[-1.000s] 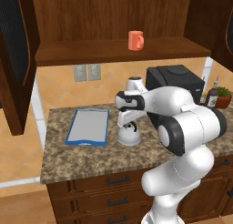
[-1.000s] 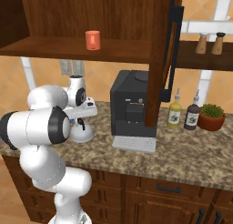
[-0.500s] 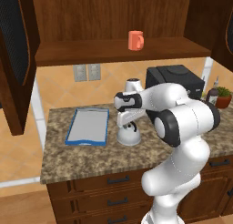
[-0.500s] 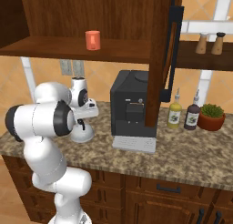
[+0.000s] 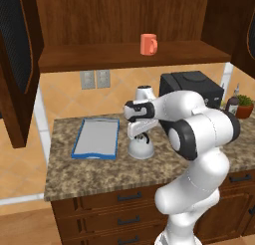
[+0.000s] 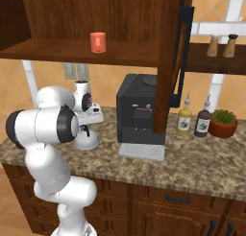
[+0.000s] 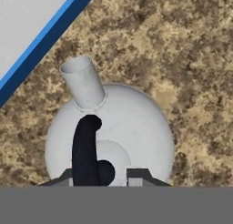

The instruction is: Pick the kettle from the counter and place it on the tray. Then pick the mug from the cabinet and place it on the tray. Then close the cabinet doors.

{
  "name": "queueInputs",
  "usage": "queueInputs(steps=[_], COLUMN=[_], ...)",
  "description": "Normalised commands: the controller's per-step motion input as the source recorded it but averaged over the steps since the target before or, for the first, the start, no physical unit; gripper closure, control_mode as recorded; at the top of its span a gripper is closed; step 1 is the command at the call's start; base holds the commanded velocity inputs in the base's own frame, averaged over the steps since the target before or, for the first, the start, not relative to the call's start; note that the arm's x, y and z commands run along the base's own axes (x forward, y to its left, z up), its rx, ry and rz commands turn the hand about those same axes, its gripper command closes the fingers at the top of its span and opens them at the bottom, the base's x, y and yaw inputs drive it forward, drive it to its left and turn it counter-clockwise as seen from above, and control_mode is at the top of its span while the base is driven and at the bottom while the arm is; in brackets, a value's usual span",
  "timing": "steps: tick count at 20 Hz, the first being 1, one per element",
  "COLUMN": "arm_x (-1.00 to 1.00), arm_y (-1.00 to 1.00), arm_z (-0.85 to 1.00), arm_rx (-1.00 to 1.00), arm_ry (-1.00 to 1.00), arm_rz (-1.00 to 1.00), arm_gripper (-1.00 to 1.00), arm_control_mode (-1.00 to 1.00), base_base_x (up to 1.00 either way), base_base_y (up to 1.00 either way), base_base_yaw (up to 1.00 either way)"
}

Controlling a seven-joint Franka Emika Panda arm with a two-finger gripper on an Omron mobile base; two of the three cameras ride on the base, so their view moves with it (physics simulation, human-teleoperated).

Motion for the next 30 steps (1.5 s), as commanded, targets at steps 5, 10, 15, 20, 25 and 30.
queueInputs(steps=[5,10,15,20,25,30], arm_x=[-0.4,-0.51,-0.14,0.0,0.1,0.26], arm_y=[0.0,0.07,0.54,0.65,0.53,0.44], arm_z=[0.07,0.55,0.69,0.57,0.56,0.14], arm_rx=[0.0,-0.05,-0.12,-0.1,-0.04,0.0], arm_ry=[-0.11,-0.2,-0.23,-0.21,-0.2,-0.09], arm_rz=[0.0,0.0,0.0,0.0,0.0,0.01], arm_gripper=[1.0,1.0,1.0,1.0,1.0,1.0], arm_control_mode=[-1.0,-1.0,-1.0,-1.0,-1.0,-1.0], base_base_x=[0.0,0.0,0.0,0.0,0.0,0.0], base_base_y=[0.0,0.0,0.0,0.0,0.0,0.0], base_base_yaw=[0.0,0.0,0.0,0.0,0.0,0.0])
